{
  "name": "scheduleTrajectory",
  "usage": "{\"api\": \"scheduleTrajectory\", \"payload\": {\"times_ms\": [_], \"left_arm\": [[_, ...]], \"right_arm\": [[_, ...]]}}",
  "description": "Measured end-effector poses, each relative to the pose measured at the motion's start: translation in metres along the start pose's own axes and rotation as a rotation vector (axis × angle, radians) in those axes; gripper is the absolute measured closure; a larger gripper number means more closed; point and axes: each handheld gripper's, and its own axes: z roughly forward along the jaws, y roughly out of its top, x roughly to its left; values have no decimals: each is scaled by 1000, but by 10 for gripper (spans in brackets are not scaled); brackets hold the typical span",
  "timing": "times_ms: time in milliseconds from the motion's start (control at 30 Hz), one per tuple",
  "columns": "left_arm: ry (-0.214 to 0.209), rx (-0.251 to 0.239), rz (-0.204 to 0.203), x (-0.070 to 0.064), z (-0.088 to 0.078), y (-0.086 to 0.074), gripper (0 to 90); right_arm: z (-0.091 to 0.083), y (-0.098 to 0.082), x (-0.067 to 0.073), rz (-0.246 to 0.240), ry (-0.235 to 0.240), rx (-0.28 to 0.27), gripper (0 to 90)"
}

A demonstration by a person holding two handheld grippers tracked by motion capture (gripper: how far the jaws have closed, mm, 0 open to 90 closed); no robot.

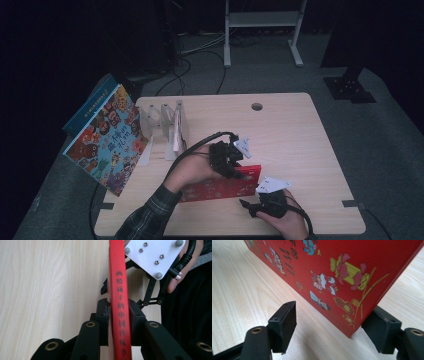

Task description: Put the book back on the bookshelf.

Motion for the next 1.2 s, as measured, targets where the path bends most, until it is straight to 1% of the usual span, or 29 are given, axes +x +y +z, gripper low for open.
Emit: {"api": "scheduleTrajectory", "payload": {"times_ms": [67, 233, 300, 533, 833, 967, 1067, 1133, 1200], "left_arm": [[-8, 4, 2, -1, 3, 2, 751], [3, 24, 3, -2, 7, 5, 758], [-1, 32, 6, -1, 9, 6, 763], [3, 42, -2, -1, 9, 7, 776], [4, 44, -37, 2, 9, 7, 794], [0, 46, -43, 2, 8, 7, 796], [-11, 46, -34, 1, 7, 8, 797], [-9, 41, -34, 1, 5, 8, 797], [-1, 25, -42, 1, 0, 7, 797]], "right_arm": [[-1, 0, 0, 3, 1, 4, 288], [0, -1, 0, 8, 5, 6, 290], [0, -1, 0, 10, 6, 7, 291], [0, -2, -1, 7, 6, 9, 292], [-1, -3, -4, 4, -3, 17, 291], [-3, -5, -6, 3, -4, 12, 286], [-5, -7, -9, 10, -9, 13, 276], [-7, -8, -11, 16, -10, 13, 269], [-9, -10, -14, 22, -14, 12, 259]]}}
